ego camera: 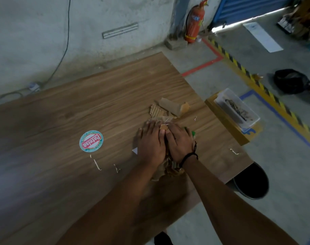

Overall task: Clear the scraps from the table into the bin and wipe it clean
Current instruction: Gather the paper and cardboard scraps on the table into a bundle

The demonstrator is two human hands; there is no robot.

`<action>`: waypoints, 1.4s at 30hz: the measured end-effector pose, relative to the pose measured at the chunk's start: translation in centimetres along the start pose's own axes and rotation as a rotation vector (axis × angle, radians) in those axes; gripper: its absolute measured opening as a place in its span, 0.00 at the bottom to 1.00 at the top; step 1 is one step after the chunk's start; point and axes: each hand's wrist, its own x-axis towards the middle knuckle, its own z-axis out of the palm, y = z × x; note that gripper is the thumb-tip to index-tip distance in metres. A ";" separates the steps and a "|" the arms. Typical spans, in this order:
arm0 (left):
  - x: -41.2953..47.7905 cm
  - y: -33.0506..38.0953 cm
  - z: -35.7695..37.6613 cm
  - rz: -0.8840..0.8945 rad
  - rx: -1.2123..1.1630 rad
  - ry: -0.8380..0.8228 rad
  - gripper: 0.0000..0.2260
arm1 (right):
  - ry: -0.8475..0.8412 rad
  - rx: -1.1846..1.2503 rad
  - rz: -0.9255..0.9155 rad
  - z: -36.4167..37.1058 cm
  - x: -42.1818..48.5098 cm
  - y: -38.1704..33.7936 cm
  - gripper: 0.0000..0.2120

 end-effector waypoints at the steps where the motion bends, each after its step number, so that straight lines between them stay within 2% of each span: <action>1: 0.1 0.0 0.2 -0.004 0.075 -0.002 0.26 | 0.012 -0.007 -0.004 0.0 0.1 0.0 0.28; 5: 0.5 0.4 0.9 -0.034 0.277 -0.034 0.22 | 0.034 -0.055 -0.015 -0.2 0.2 0.1 0.26; 8: 0.8 0.4 0.8 -0.061 0.259 -0.070 0.23 | -0.008 -0.083 -0.006 -0.4 0.4 0.1 0.25; 11: 0.9 0.3 -0.3 -0.057 0.178 -0.118 0.26 | -0.008 -0.009 0.009 -0.7 0.4 -0.3 0.22; 13: 0.8 0.4 -1.5 -0.027 0.058 -0.088 0.26 | -0.007 0.060 -0.021 -1.1 0.4 -0.3 0.26; 17: 0.9 0.7 -4.2 -0.043 -0.384 0.054 0.24 | 0.045 0.266 -0.057 -3.0 1.0 -0.2 0.32; 20: 0.7 0.9 -5.6 -0.013 -0.655 0.181 0.20 | 0.096 0.312 -0.101 -4.9 1.5 -1.0 0.31; 22: 0.5 0.2 -5.7 -0.057 -0.727 0.205 0.20 | 0.097 0.327 -0.165 -5.9 1.5 -2.2 0.30; 25: -0.6 -1.8 -6.4 -0.176 -0.761 0.229 0.27 | 0.110 0.283 -0.308 -6.4 0.9 -5.7 0.26; 27: -2.0 -3.1 -8.1 -0.254 -0.797 0.297 0.24 | 0.120 0.301 -0.429 -6.2 -0.1 -9.0 0.23; 30: -6.0 -5.4 -11.9 -0.282 -0.824 0.385 0.17 | -0.007 0.323 -0.661 -3.9 -3.6 -13.3 0.22; 33: -11.9 -10.5 -14.4 -0.298 -0.635 0.374 0.22 | -0.281 0.260 -0.785 1.0 -8.7 -14.8 0.31; 36: -17.9 -15.9 -14.9 -0.402 -0.396 0.363 0.24 | -0.503 -0.009 -0.822 6.3 -13.3 -13.8 0.42; 38: -20.9 -17.6 -14.6 -0.449 -0.357 0.400 0.22 | -0.629 -0.208 -0.895 8.6 -15.5 -13.2 0.48; 40: -22.6 -17.8 -14.1 -0.476 -0.359 0.435 0.21 | -0.673 -0.341 -0.980 10.0 -16.6 -13.2 0.47; 42: -23.2 -17.4 -13.6 -0.483 -0.366 0.465 0.23 | -0.616 -0.408 -1.014 11.3 -16.6 -13.9 0.43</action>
